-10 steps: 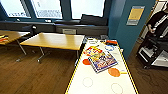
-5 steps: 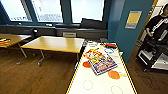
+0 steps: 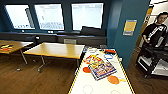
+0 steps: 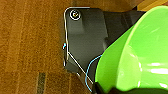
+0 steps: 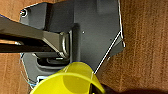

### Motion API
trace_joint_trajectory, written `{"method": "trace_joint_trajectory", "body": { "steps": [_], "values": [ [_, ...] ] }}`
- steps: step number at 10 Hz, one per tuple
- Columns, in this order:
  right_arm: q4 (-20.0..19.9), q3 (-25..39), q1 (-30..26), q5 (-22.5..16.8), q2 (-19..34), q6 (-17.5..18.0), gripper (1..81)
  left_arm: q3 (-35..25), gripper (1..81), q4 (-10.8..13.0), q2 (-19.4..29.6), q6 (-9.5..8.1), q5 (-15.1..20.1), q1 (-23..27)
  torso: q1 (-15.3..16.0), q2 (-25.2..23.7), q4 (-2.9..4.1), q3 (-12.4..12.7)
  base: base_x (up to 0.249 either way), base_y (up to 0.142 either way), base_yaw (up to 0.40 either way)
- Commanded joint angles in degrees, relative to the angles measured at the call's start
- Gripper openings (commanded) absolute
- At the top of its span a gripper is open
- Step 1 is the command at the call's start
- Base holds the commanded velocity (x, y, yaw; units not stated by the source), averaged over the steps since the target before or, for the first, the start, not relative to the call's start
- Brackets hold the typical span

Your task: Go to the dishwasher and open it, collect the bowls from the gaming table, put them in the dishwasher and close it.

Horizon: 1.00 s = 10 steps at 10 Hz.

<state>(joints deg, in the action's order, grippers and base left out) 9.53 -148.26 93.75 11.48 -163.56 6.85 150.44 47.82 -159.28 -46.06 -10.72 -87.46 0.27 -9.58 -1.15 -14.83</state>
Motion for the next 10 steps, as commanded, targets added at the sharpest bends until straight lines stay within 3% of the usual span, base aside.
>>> {"method": "trace_joint_trajectory", "body": {
  "steps": [1, 4, 10],
  "values": [
    [0.8, -1.4, -1.1, -3.0, 1.5, -0.2, 1.0, 2.5, 1.0, 0.6, 0.6, 0.35, 1.8, 1.9, 0.0, 0.0, 0.0, 0.0, 0.0, 0.0, 0.0],
    [0.8, -2.6, -1.1, -3.1, 3.7, -0.1, 1.0, 5.2, 1.0, 0.1, 0.5, 0.35, 1.6, 1.8, 0.0, 0.0, 0.0, -0.1, 0.0, 0.0, 0.0],
    [0.8, -2.7, -1.4, -3.0, 1.5, -0.2, 1.0, 5.2, 1.0, 0.7, -1.0, 0.35, 1.8, 1.4, 0.0, 0.0, 0.0, -0.1, 0.0, 0.0, 0.0]
  ]
}}
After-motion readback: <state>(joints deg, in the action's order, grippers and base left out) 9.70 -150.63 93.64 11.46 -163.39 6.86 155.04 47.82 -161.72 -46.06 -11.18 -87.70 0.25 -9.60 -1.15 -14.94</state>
